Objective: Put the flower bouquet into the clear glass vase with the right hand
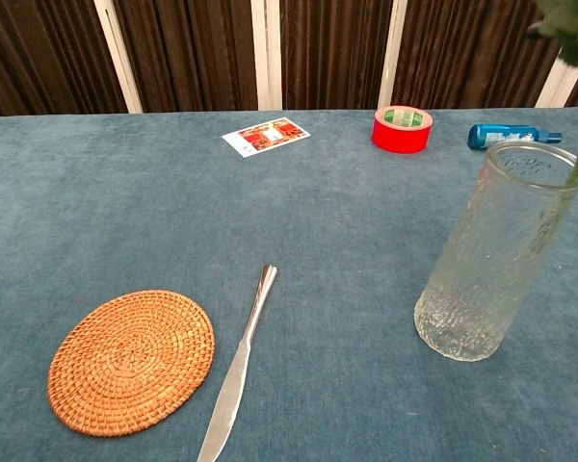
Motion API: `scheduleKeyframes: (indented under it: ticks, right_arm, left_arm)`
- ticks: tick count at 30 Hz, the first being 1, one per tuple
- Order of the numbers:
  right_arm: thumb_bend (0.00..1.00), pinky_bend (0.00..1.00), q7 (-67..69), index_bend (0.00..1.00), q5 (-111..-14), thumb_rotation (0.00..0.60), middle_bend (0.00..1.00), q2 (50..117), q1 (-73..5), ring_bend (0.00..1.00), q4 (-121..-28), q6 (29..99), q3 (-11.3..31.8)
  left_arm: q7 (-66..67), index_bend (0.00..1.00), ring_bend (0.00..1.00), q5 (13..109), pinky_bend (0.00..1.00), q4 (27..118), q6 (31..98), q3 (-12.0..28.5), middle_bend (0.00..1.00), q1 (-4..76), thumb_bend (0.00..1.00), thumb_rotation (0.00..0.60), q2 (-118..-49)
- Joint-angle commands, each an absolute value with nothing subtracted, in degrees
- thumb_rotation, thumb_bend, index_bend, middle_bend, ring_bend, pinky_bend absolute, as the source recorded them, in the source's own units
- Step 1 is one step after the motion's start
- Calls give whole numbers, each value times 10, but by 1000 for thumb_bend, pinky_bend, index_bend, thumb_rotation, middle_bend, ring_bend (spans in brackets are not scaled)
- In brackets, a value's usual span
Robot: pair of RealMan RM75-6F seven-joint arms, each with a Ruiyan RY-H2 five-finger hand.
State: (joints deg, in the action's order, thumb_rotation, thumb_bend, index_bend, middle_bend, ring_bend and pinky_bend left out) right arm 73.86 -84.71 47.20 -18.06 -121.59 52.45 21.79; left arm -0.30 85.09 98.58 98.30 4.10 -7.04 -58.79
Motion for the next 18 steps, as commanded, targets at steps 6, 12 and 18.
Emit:
scheduleKeyframes:
  ticks: [6, 12, 18]
  right_arm:
    - [518, 168, 721, 566, -838, 600, 484, 513, -215, 452, -1193, 505, 185]
    - [493, 136, 709, 520, -836, 600, 428, 522, -230, 376, -1180, 497, 171]
    - [157, 13, 730, 296, -883, 600, 177, 517, -242, 126, -1161, 500, 153]
  left_arm:
    - [-2, 119, 0, 850, 49, 986, 983, 41, 0, -70, 217, 600, -588]
    - [-1, 119, 0, 849, 49, 987, 981, 41, 0, -70, 217, 600, -588]
    - [-1, 119, 0, 848, 49, 987, 981, 42, 0, -70, 217, 600, -588]
